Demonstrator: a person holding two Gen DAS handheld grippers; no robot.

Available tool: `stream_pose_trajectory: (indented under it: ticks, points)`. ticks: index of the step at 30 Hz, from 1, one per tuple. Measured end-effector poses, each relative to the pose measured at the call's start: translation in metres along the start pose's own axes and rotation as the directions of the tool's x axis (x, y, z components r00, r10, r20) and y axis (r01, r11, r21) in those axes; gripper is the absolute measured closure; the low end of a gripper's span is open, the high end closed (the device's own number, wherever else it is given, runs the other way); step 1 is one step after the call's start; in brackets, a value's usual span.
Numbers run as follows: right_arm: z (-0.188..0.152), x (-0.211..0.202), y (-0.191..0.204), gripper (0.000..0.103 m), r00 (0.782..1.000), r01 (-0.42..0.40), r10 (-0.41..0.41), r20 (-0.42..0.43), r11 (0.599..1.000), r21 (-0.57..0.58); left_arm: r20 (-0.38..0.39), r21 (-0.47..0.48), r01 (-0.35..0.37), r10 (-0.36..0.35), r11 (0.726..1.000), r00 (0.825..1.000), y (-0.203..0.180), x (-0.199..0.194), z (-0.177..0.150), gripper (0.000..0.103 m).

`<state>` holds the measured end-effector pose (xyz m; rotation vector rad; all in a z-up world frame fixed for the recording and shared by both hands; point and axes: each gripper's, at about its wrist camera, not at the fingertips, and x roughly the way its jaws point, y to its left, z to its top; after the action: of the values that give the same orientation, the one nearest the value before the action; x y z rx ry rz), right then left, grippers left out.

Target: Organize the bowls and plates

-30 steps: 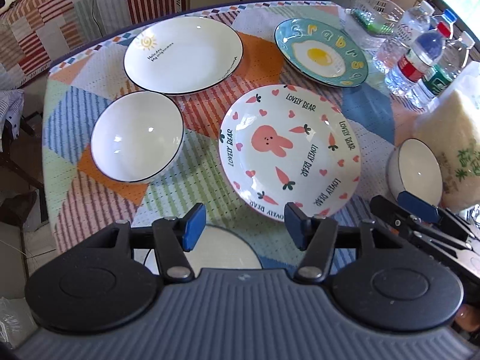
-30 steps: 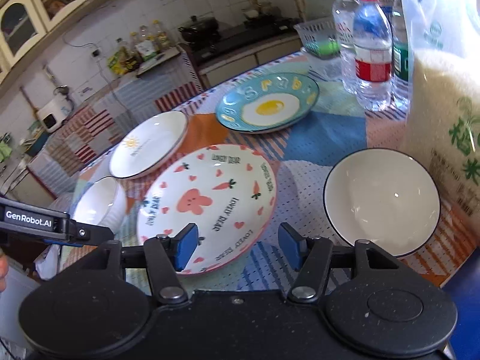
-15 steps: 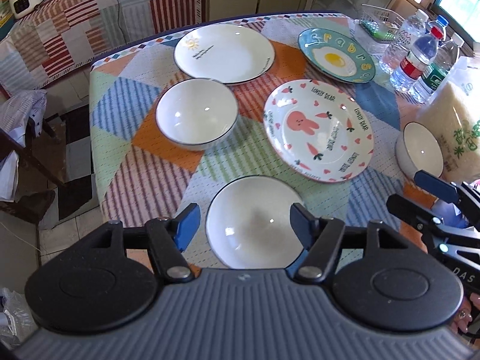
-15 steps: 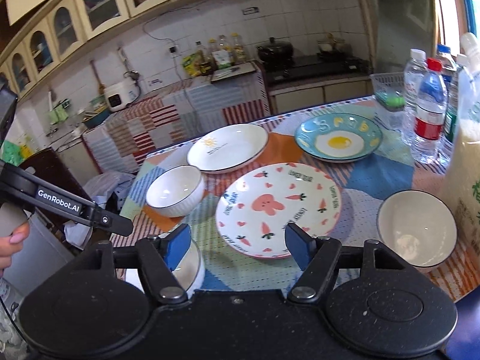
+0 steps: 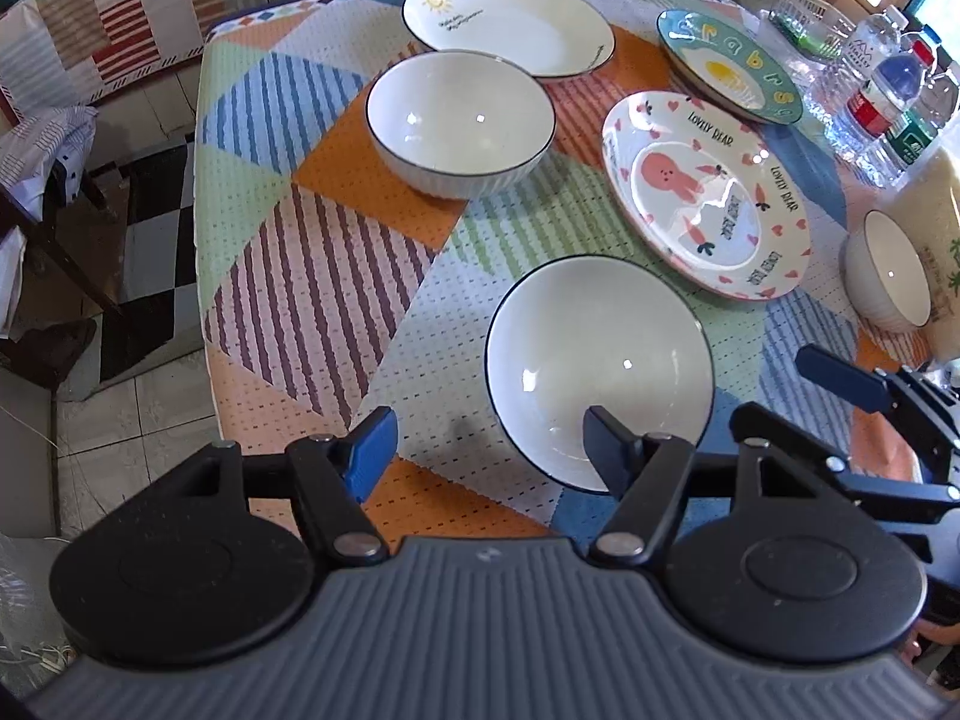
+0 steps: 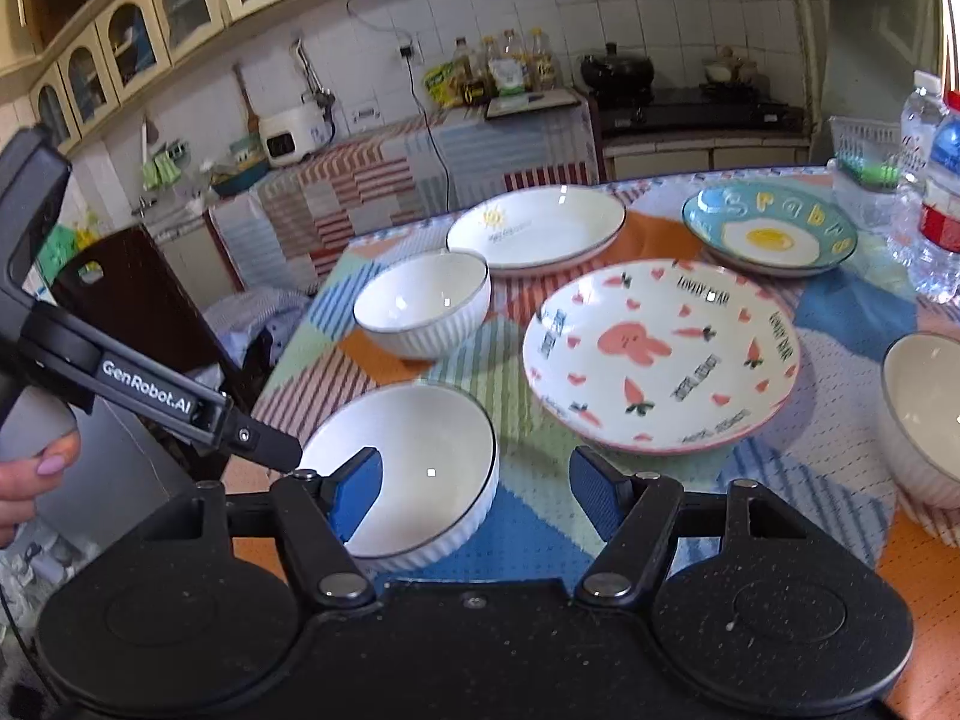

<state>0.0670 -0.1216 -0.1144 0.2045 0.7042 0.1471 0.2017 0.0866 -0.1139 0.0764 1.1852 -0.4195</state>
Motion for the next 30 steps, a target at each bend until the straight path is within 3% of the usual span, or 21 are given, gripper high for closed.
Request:
stream_pose_trajectory:
  ticks: [10, 16, 18, 20, 22, 25, 30]
  points:
    - [-0.011, 0.042, -0.008, 0.030, 0.990, -0.011, 0.028, -0.139, 0.993, 0.120, 0.029, 0.080, 0.039, -0.041, 0.996, 0.999, 0.001, 0.030, -0.003, 0.035]
    - [-0.008, 0.061, -0.013, 0.034, 0.977, 0.021, 0.018, -0.213, 0.984, 0.178, -0.044, -0.023, 0.178, -0.179, 0.984, 0.983, 0.006, 0.042, 0.004, 0.041]
    - [-0.007, 0.066, -0.016, 0.035, 0.976, 0.026, 0.022, -0.218, 0.977, 0.213, -0.038, 0.003, 0.153, -0.153, 0.988, 0.987, 0.000, 0.042, 0.005, 0.044]
    - [-0.006, 0.069, -0.016, 0.049, 0.974, 0.031, 0.022, -0.225, 0.974, 0.226, -0.034, 0.036, 0.127, -0.126, 0.991, 0.991, -0.004, 0.043, 0.007, 0.049]
    - [-0.005, 0.073, -0.016, 0.059, 0.972, 0.033, 0.024, -0.234, 0.971, 0.235, -0.044, 0.031, 0.117, -0.115, 0.993, 0.992, -0.003, 0.047, 0.008, 0.065]
    - [-0.003, 0.075, -0.015, 0.079, 0.971, 0.006, 0.057, -0.230, 0.965, 0.264, -0.046, 0.016, 0.101, -0.100, 0.995, 0.994, 0.001, 0.051, 0.007, 0.080]
    - [0.001, 0.079, -0.003, 0.082, 0.968, 0.065, -0.014, -0.249, 0.978, 0.198, -0.036, -0.014, 0.091, -0.091, 0.996, 0.995, 0.005, 0.055, 0.000, 0.088]
